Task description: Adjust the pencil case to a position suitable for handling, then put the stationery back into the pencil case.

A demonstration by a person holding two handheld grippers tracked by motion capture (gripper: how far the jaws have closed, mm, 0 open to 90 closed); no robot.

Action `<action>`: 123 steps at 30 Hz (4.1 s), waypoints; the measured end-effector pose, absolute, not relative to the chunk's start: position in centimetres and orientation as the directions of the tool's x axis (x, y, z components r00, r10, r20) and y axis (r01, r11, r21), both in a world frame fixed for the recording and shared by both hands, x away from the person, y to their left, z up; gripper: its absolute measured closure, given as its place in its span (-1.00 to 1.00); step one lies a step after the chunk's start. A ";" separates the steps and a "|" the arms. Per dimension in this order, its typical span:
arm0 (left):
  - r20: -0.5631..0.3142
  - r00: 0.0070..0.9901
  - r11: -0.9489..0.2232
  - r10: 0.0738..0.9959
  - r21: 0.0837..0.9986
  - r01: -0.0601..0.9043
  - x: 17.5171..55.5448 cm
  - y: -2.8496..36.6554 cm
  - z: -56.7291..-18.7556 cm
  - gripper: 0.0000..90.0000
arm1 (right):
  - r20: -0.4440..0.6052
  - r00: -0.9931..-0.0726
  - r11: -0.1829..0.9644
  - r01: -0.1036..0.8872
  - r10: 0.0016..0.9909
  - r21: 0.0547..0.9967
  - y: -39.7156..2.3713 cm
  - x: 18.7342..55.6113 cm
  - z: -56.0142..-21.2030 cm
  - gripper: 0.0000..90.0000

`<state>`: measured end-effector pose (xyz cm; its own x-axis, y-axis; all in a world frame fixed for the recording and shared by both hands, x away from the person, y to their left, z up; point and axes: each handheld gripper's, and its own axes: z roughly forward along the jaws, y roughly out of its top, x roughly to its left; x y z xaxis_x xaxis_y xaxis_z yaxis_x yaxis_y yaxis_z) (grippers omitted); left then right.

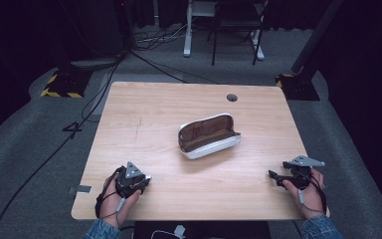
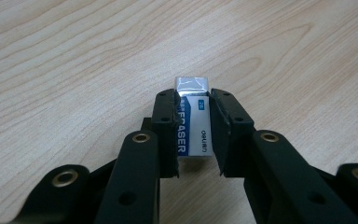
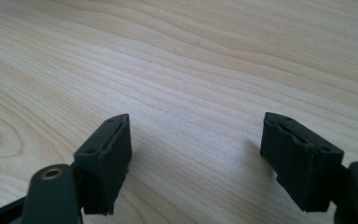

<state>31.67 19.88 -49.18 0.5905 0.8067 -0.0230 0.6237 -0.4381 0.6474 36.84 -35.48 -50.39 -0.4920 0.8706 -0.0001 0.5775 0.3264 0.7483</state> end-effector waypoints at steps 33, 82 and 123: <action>-0.078 0.624 -0.385 0.778 0.725 0.571 31.2 20.3 -44.8 0.61 | -0.002 -0.490 0.327 0.577 0.871 0.748 -35.5 36.8 -50.4 -0.44; -0.078 0.749 -0.407 0.658 0.800 0.441 39.2 10.8 -38.4 0.61 | -0.001 -0.494 0.328 0.575 0.869 0.749 -35.5 36.8 -50.4 -0.43; -0.093 0.772 -0.435 0.628 0.781 0.448 47.0 3.4 -40.5 0.61 | 0.000 -0.494 0.328 0.576 0.869 0.749 -35.5 36.8 -50.4 -0.43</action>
